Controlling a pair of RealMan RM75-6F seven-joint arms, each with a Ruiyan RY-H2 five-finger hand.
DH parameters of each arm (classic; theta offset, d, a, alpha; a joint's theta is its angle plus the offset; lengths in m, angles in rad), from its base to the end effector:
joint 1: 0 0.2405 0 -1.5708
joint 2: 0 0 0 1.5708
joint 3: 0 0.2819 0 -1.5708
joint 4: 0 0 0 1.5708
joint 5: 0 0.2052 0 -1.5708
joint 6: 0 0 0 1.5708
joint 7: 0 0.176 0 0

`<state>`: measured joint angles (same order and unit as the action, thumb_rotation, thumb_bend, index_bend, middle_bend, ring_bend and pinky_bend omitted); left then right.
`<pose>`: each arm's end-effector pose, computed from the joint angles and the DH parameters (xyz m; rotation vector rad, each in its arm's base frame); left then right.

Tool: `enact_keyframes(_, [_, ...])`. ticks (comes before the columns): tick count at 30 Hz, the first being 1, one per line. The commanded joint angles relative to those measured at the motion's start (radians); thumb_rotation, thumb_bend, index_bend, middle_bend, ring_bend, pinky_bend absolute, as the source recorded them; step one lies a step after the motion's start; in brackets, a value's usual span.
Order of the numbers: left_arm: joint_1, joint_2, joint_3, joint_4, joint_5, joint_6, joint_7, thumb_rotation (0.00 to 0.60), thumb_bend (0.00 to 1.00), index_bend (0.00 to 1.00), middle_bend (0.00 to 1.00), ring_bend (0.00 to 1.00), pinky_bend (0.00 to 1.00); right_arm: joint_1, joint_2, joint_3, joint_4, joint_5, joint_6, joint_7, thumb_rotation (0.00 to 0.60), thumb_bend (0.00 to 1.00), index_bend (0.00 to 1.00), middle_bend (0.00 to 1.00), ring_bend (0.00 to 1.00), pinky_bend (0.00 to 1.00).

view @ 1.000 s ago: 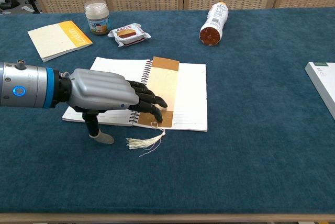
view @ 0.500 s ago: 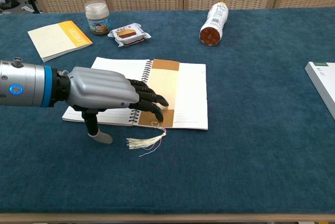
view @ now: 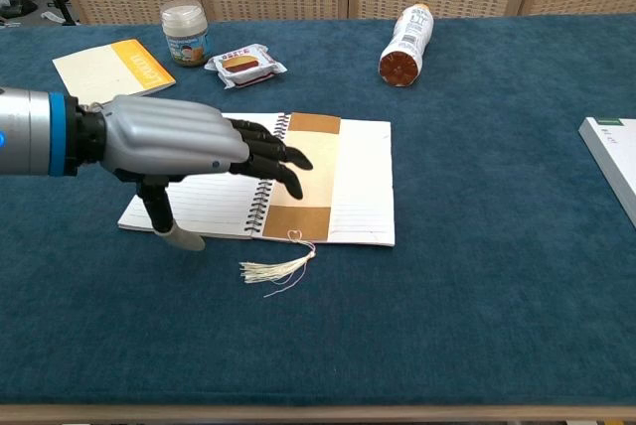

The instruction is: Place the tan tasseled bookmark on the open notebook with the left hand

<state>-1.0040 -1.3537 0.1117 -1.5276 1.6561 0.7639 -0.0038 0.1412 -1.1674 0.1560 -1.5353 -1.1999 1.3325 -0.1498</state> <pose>-0.1192 0.3428 -0.0337 -2.6069 -0.5239 -0.7627 -0.3778 -0.2511 0.1796 1.2261 -0.9322 0.6708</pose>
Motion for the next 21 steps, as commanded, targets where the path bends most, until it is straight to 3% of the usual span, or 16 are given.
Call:
enact_keyframes(1, [0.051, 0.052, -0.019, -0.041, -0.004, 0.104, -0.008, 0.6, 0.11, 0.17, 0.0, 0.01, 0.06, -0.002, 0.002, -0.002, -0.006, -0.009, 0.007, 0.003, 0.6, 0.03, 0.0, 0.0, 0.0, 0.0])
enact_keyframes(4, [0.136, 0.114, -0.029, -0.094, -0.058, 0.213, 0.026, 0.6, 0.01, 0.1, 0.0, 0.0, 0.01, -0.005, 0.004, -0.008, -0.013, -0.036, 0.021, 0.014, 0.6, 0.03, 0.0, 0.0, 0.0, 0.0])
enact_keyframes(7, [0.24, 0.141, -0.033, -0.143, -0.128, 0.331, 0.092, 0.6, 0.0, 0.0, 0.0, 0.0, 0.0, -0.008, 0.004, -0.014, -0.015, -0.064, 0.036, 0.026, 0.6, 0.01, 0.0, 0.0, 0.0, 0.0])
enact_keyframes(11, [0.427, 0.127, -0.023, -0.146, -0.217, 0.542, 0.129, 0.6, 0.0, 0.0, 0.0, 0.0, 0.0, -0.015, 0.004, -0.024, -0.016, -0.119, 0.068, 0.059, 0.6, 0.0, 0.0, 0.0, 0.0, 0.0])
enact_keyframes(15, [0.575, 0.094, -0.027, -0.106, -0.276, 0.7, 0.091, 0.6, 0.0, 0.0, 0.0, 0.0, 0.0, -0.023, 0.005, -0.029, -0.015, -0.149, 0.091, 0.084, 0.6, 0.0, 0.0, 0.0, 0.0, 0.0])
enact_keyframes(21, [0.7, 0.079, -0.029, -0.023, -0.287, 0.808, 0.013, 0.6, 0.0, 0.0, 0.0, 0.0, 0.0, -0.03, 0.011, -0.026, -0.013, -0.163, 0.11, 0.109, 0.6, 0.0, 0.0, 0.0, 0.0, 0.0])
